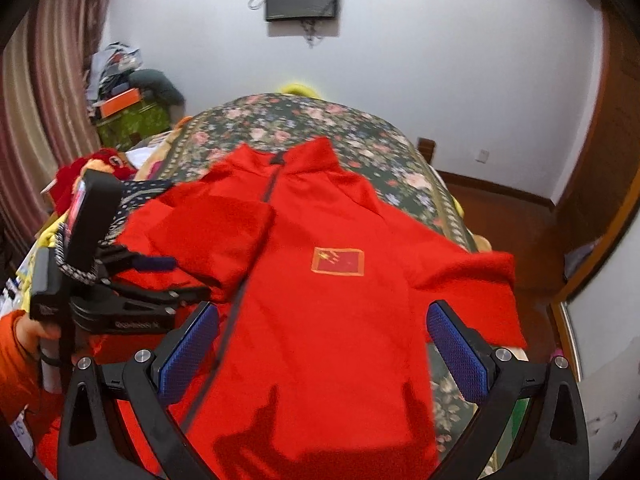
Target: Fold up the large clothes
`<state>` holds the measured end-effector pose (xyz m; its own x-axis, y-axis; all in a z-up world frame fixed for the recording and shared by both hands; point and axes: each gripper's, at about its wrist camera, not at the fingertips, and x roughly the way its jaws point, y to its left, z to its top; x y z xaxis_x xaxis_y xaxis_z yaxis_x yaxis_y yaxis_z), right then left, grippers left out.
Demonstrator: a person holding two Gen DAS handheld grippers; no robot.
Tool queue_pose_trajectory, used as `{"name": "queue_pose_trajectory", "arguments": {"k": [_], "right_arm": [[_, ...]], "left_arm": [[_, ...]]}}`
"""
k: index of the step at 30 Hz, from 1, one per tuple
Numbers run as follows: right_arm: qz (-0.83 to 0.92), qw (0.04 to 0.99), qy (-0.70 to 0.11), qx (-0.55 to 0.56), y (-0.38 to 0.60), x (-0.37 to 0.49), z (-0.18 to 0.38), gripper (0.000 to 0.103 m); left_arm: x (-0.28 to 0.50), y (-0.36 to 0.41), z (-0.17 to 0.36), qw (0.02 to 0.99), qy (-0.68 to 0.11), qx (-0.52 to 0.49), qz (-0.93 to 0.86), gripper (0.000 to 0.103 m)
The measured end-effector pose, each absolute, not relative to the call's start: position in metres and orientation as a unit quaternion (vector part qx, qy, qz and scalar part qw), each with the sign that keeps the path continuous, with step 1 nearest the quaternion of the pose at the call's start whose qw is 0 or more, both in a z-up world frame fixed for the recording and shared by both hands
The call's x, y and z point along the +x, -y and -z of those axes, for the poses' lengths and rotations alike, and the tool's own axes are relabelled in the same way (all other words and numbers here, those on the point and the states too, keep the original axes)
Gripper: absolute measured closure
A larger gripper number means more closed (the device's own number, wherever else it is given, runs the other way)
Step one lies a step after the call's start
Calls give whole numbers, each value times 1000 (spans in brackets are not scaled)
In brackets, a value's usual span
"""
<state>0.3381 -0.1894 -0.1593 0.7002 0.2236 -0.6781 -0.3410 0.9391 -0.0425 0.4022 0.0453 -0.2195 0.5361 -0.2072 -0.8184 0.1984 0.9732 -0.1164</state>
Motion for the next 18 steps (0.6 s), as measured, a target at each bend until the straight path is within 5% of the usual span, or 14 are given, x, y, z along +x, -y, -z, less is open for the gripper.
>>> {"name": "queue_pose_trajectory", "arguments": {"k": [9,18], "right_arm": [[-221,899,-351,-138,100,350,156,0],[-290,855,-402,-153,-5,395,200,0]], "left_arm": [[374,-176,197,901,-433,-35,1,30],[384,-262,240,880,-467,-58,-61,30]]}}
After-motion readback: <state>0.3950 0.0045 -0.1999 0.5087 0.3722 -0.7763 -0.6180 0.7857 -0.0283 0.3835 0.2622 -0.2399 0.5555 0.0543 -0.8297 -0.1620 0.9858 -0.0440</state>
